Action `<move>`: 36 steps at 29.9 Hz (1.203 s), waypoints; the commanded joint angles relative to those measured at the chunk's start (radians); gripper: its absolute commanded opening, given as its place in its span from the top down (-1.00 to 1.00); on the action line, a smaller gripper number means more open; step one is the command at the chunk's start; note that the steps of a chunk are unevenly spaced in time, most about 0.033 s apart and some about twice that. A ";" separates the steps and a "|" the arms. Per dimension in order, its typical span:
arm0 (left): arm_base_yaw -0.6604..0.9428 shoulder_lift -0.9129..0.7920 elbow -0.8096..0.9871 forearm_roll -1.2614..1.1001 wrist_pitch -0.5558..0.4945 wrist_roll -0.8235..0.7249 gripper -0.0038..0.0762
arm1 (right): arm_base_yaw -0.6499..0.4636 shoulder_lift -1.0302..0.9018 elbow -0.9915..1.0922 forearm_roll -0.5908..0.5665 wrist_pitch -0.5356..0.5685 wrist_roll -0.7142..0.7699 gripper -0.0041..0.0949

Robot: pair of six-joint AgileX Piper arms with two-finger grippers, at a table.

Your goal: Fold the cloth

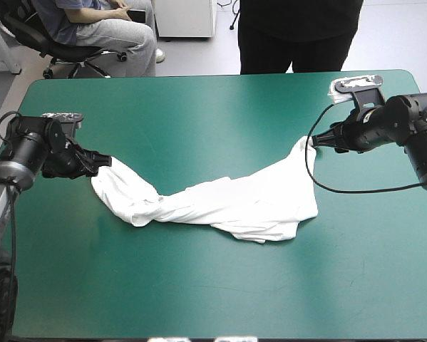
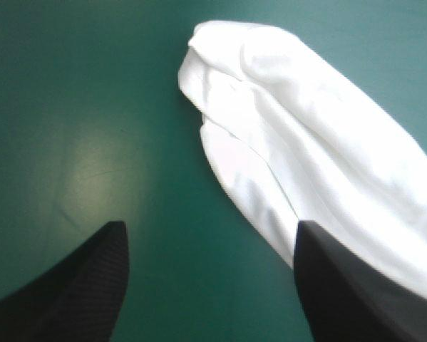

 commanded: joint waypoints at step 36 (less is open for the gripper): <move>0.052 0.392 -0.148 -0.148 -0.046 0.102 0.95 | 0.181 -0.041 0.023 0.019 0.136 -0.031 0.08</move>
